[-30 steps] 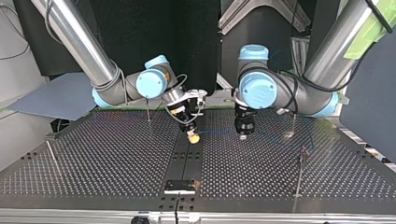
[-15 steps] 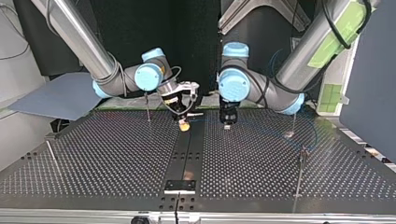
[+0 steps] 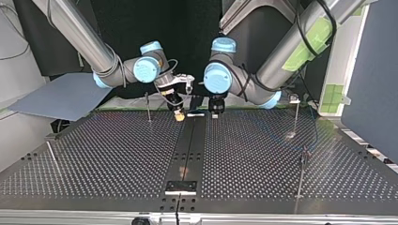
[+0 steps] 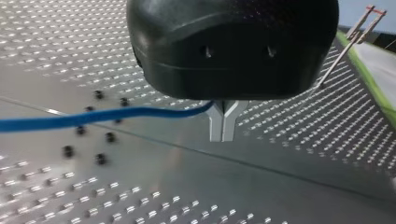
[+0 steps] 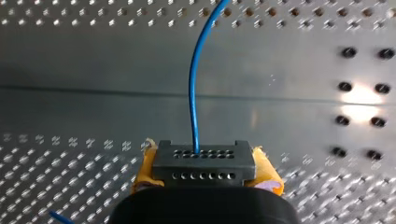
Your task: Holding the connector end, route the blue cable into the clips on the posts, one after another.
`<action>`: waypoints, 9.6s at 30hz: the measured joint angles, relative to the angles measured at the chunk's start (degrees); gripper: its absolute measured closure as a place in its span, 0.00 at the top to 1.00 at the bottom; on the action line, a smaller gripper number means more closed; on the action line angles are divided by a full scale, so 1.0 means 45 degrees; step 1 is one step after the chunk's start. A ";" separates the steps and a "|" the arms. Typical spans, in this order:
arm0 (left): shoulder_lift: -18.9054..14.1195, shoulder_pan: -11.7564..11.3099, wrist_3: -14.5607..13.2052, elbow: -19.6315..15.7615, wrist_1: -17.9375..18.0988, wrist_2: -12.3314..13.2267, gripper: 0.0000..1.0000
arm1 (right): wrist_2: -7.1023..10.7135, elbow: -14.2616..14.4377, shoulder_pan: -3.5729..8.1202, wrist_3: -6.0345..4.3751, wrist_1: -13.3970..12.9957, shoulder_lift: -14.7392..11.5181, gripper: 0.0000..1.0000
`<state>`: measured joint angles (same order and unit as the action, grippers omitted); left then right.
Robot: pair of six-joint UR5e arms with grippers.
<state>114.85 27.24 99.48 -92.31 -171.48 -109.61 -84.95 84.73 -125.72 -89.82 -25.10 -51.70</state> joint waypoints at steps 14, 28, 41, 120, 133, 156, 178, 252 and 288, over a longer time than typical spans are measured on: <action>0.0360 0.0586 0.0111 -0.0657 0.1250 -0.0206 0.00 | 0.0023 0.1817 0.0672 -0.0144 -0.1779 0.0024 0.00; 0.0634 0.0991 0.0321 -0.1416 0.2426 -0.0241 0.00 | 0.0026 0.2736 0.0979 -0.0174 -0.2540 0.0062 0.00; 0.2295 0.1747 0.0634 -0.1455 0.3807 -0.0375 0.00 | -0.0001 0.4282 0.1334 -0.0206 -0.3832 0.0158 0.00; 0.8084 0.4626 0.0686 0.3576 0.5485 -0.2370 0.00 | 0.0988 0.6045 0.5196 0.0391 -0.6554 0.1849 0.00; 0.8666 0.4543 0.0667 0.4799 0.5218 -0.2650 0.00 | 0.1500 0.6036 0.5541 0.0530 -0.6578 0.1860 0.00; 0.8677 0.4218 0.0618 0.4894 0.5308 -0.2905 0.00 | 0.2412 0.5035 0.6124 0.0877 -0.5924 0.2981 0.00; 0.9574 0.4285 0.0715 0.5262 0.5530 -0.2650 0.00 | 0.3030 0.4417 0.6495 0.0654 -0.5556 0.3032 0.00; 1.1416 0.4730 0.1219 0.9586 0.2233 -0.3620 0.00 | 0.4359 0.4061 0.7637 0.0285 -0.4890 0.3175 0.00; 1.1849 0.4644 0.1578 1.0711 0.2285 -0.2984 0.00 | 0.4841 0.3452 0.8044 -0.0101 -0.4546 0.3306 0.00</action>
<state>168.17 48.14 106.58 -44.11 -161.20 -123.04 -63.16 100.27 -89.52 -90.28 -45.56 -36.82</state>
